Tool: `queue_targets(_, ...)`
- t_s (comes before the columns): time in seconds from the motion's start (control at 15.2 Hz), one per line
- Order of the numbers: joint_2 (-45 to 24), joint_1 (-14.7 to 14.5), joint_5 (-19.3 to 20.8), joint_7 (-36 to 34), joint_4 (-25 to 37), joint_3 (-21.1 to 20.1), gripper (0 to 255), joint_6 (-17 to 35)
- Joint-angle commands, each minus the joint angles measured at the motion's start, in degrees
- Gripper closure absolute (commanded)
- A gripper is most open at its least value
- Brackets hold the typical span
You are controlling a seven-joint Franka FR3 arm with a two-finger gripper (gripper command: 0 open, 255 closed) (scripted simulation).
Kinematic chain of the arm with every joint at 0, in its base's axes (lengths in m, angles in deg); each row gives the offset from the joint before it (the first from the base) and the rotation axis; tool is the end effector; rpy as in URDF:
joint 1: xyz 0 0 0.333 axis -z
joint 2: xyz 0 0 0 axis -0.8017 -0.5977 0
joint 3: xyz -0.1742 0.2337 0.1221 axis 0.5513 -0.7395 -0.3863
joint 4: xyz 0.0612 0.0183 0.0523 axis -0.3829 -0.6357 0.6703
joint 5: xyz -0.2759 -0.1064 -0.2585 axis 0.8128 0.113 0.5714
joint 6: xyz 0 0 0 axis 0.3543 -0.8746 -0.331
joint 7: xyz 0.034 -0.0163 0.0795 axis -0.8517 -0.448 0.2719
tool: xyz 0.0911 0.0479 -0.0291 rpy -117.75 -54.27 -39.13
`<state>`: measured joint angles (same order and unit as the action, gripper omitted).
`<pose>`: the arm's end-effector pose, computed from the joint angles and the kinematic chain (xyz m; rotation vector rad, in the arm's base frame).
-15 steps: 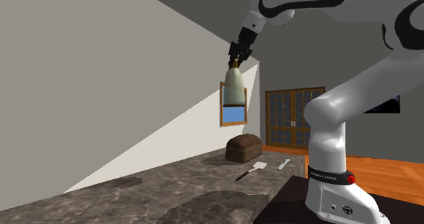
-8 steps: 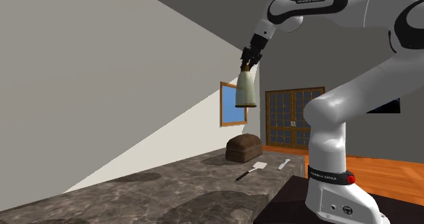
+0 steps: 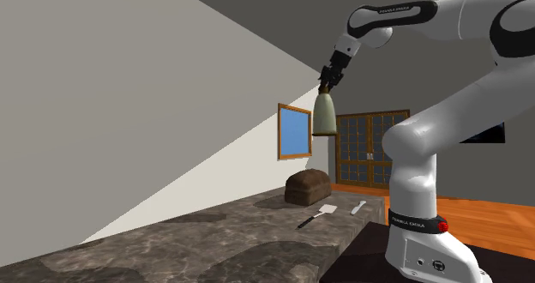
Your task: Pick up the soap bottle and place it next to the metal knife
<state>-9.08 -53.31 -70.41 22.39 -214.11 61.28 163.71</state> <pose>0.2462 -0.1267 0.7035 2.9733 -0.0343 0.9254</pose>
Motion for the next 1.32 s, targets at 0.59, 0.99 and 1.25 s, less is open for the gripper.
queue_targets(0.59, -6.9, -1.9, 3.8, 14.2, 9.8, 16.6, 255, -0.4)
queue_targets(0.99, -12.5, -5.9, 4.0, 21.9, 18.5, 26.7, 255, -1.3)
queue_targets(1.25, -16.7, -10.3, 3.1, 27.1, 25.6, 34.5, 255, -2.3)
